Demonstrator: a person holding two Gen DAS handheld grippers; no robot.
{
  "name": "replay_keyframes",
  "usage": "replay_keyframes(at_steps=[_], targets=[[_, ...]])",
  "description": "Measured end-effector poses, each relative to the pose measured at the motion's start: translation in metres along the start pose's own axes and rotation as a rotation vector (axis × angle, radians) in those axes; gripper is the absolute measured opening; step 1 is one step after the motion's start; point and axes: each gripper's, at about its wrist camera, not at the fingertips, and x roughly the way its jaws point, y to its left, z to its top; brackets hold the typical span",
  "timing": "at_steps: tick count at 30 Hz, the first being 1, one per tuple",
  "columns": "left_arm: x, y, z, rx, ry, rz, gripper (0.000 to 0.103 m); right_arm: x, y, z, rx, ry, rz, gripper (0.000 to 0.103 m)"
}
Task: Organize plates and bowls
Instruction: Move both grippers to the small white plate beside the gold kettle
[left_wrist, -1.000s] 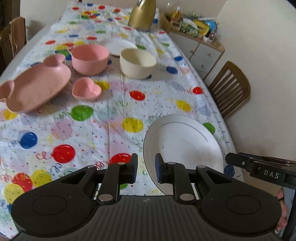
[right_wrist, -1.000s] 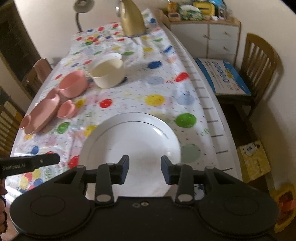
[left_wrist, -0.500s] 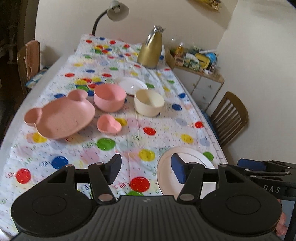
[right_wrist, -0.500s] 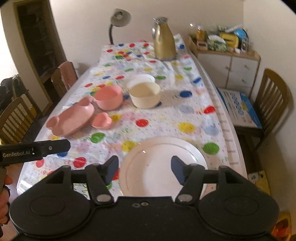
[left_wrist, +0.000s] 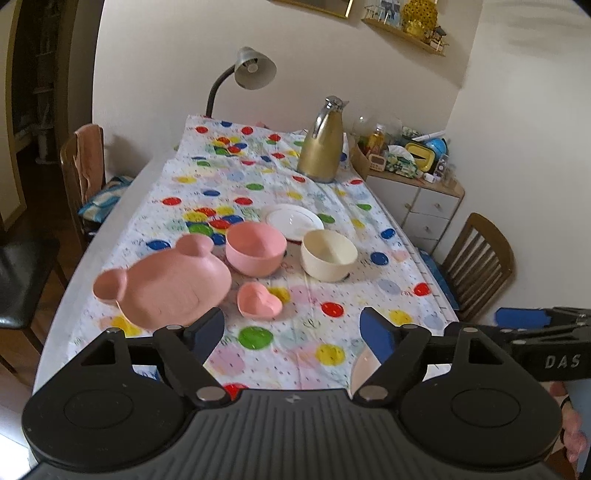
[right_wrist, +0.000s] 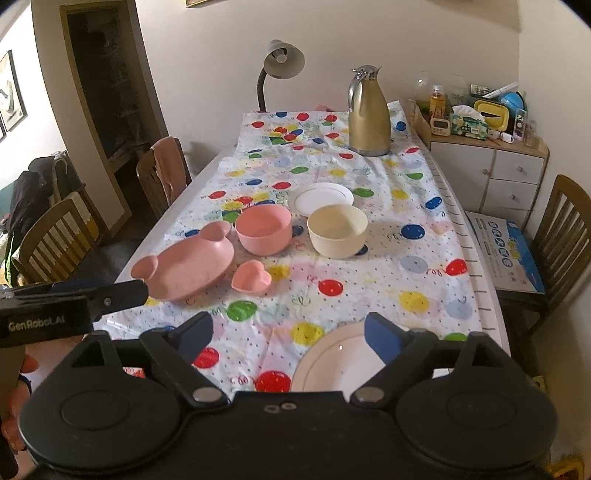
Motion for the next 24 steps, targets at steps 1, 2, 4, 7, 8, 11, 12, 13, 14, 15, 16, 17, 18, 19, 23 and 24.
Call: replay_keyframes(at_steps=[1,2,4,7,8,11,12,13,14,15,16,17,18,19,23,24], targets=[[0.001,0.001,0.003,0.003,-0.006,0.005,0.082,0.001,0.001,0.003,-0.001,-0.006,-0.004,0.100],[0.004,0.002,0.008,0.004,-0.013,0.013,0.082,0.003,0.001,0.008,-0.005,-0.008,-0.006,0.101],[0.010,0.002,0.018,0.005,-0.028,0.024,0.084,0.008,0.001,0.018,-0.011,-0.008,-0.003,0.102],[0.020,0.002,0.034,0.015,-0.040,0.033,0.087,0.019,-0.001,0.036,-0.022,-0.006,-0.001,0.102],[0.025,0.001,0.040,0.018,-0.041,0.031,0.087,0.023,-0.002,0.041,-0.025,-0.006,-0.003,0.102],[0.042,-0.002,0.057,0.028,-0.035,0.028,0.087,0.037,-0.008,0.061,-0.017,-0.001,-0.004,0.102],[0.049,-0.002,0.062,0.032,-0.034,0.029,0.087,0.042,-0.010,0.067,-0.015,0.003,-0.005,0.102],[0.055,-0.003,0.069,0.036,-0.033,0.029,0.087,0.047,-0.012,0.072,-0.014,0.005,-0.007,0.102],[0.061,-0.004,0.074,0.038,-0.030,0.028,0.087,0.052,-0.015,0.077,-0.015,0.008,-0.009,0.102],[0.068,-0.005,0.079,0.042,-0.026,0.029,0.087,0.059,-0.017,0.083,-0.018,0.012,-0.014,0.102],[0.075,-0.005,0.084,0.046,-0.022,0.032,0.087,0.065,-0.019,0.089,-0.018,0.016,-0.019,0.102],[0.082,-0.006,0.089,0.048,-0.018,0.036,0.087,0.072,-0.022,0.095,-0.014,0.023,-0.021,0.102],[0.088,-0.007,0.092,0.048,-0.014,0.038,0.087,0.077,-0.024,0.100,-0.011,0.028,-0.019,0.102],[0.095,-0.006,0.097,0.047,-0.009,0.037,0.087,0.083,-0.026,0.106,-0.011,0.031,-0.016,0.102],[0.123,-0.004,0.114,0.052,0.010,0.046,0.087,0.103,-0.035,0.126,-0.028,0.035,-0.022,0.102],[0.129,-0.004,0.118,0.055,0.014,0.048,0.087,0.108,-0.037,0.131,-0.030,0.040,-0.022,0.102]])
